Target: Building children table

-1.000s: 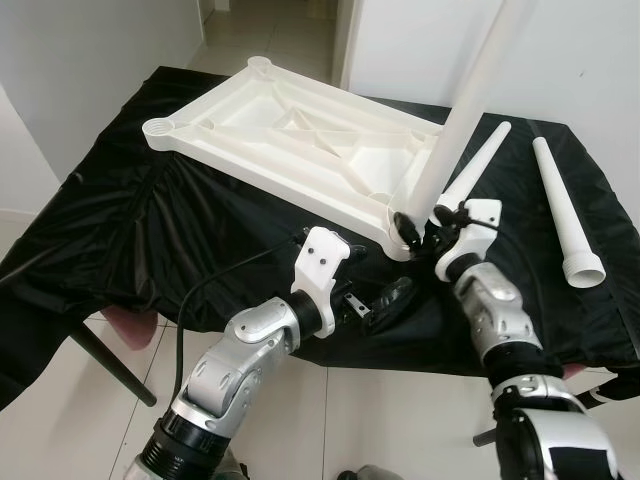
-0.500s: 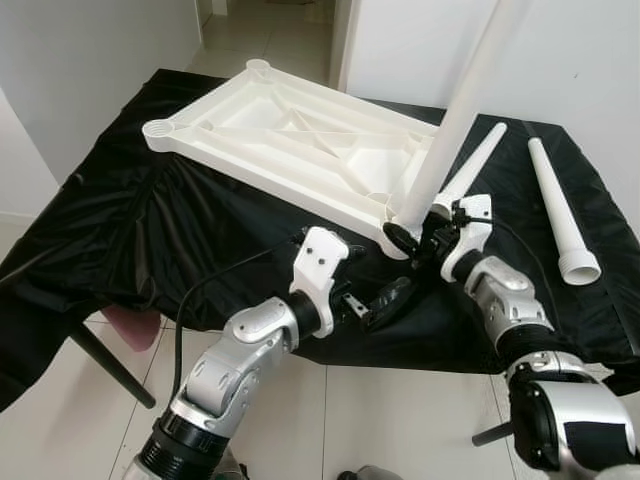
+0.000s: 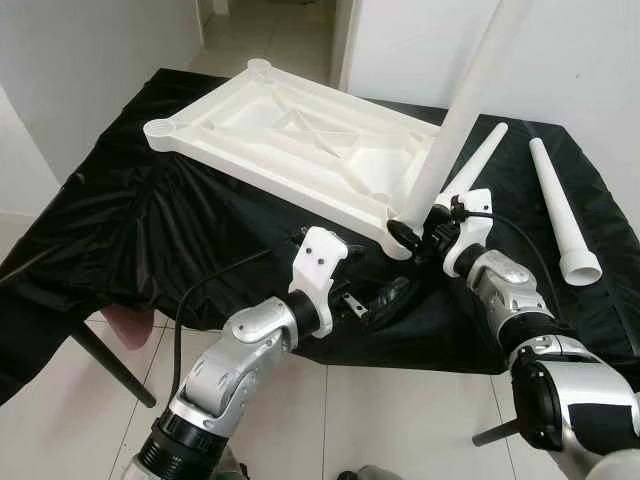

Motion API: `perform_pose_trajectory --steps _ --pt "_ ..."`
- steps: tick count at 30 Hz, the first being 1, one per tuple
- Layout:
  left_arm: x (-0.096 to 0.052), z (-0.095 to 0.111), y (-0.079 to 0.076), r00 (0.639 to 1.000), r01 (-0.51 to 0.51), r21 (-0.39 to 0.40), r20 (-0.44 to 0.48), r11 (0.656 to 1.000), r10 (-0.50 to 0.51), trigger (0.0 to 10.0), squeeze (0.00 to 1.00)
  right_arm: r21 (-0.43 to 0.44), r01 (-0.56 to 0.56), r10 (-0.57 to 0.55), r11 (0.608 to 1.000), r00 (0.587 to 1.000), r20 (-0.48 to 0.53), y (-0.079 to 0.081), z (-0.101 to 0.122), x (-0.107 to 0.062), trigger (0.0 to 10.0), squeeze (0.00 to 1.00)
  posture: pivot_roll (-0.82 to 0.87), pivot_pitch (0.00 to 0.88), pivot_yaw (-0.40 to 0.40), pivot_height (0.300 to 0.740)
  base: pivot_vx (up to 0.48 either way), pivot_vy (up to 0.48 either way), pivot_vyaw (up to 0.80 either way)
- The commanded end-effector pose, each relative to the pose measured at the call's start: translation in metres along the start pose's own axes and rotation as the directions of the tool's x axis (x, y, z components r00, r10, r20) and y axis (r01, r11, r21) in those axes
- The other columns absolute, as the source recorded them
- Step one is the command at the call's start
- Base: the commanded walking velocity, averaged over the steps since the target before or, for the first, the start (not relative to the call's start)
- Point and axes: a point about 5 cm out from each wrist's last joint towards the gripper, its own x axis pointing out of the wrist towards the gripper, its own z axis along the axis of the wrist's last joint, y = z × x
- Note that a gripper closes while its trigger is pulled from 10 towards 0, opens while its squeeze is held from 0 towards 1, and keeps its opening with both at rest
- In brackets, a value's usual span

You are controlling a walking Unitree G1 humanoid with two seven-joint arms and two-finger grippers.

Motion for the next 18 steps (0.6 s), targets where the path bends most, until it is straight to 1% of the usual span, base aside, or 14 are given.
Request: perform_pose_trajectory --steps 1,3,4,13,14,15,18 --pt "0.001 0.004 -0.001 0.999 0.035 0.015 0.002 0.999 -0.035 10.0 0.0 -0.012 -0.005 0.005 1.0 1.0 -0.005 -0.002 0.002 0.0 3.8 0.0 0.08 0.014 -0.058 0.74 0.0 0.0 0.0" --pt "0.001 0.004 -0.001 0.999 0.035 0.015 0.002 0.999 -0.035 10.0 0.0 -0.012 -0.005 0.005 1.0 1.0 -0.005 -0.002 0.002 0.0 3.8 0.0 0.08 0.014 -0.058 0.74 0.0 0.0 0.0" --pt "0.001 0.004 -0.001 0.999 0.033 0.015 0.003 0.999 -0.033 10.0 0.0 -0.001 -0.016 0.016 1.0 1.0 -0.005 0.0 0.001 0.0 0.0 0.0 0.09 0.016 -0.06 0.74 0.0 0.0 0.0" --pt "0.0 0.004 0.0 1.0 0.025 0.014 0.004 1.0 -0.025 10.0 0.0 0.004 -0.065 0.065 0.998 0.998 -0.014 0.006 -0.007 -0.001 0.0 0.0 0.09 0.021 -0.062 0.74 0.0 0.0 0.0" --pt "0.0 0.004 0.0 1.0 0.025 0.014 0.004 1.0 -0.025 10.0 0.0 0.0 -0.075 0.075 0.997 0.997 -0.014 0.009 -0.009 -0.001 1.5 0.0 0.09 0.021 -0.063 0.74 0.0 0.0 0.0" --pt "0.0 0.004 0.0 1.0 0.025 0.014 0.004 1.0 -0.025 10.0 0.0 -0.005 -0.088 0.088 0.996 0.996 -0.015 0.011 -0.01 0.0 7.7 0.0 0.09 0.021 -0.063 0.74 0.0 0.0 0.0" --pt "0.0 0.004 0.0 1.0 0.025 0.014 0.004 1.0 -0.025 10.0 0.0 -0.008 -0.097 0.097 0.995 0.995 -0.015 0.013 -0.011 0.0 7.7 0.0 0.09 0.021 -0.063 0.74 0.0 0.0 0.0"
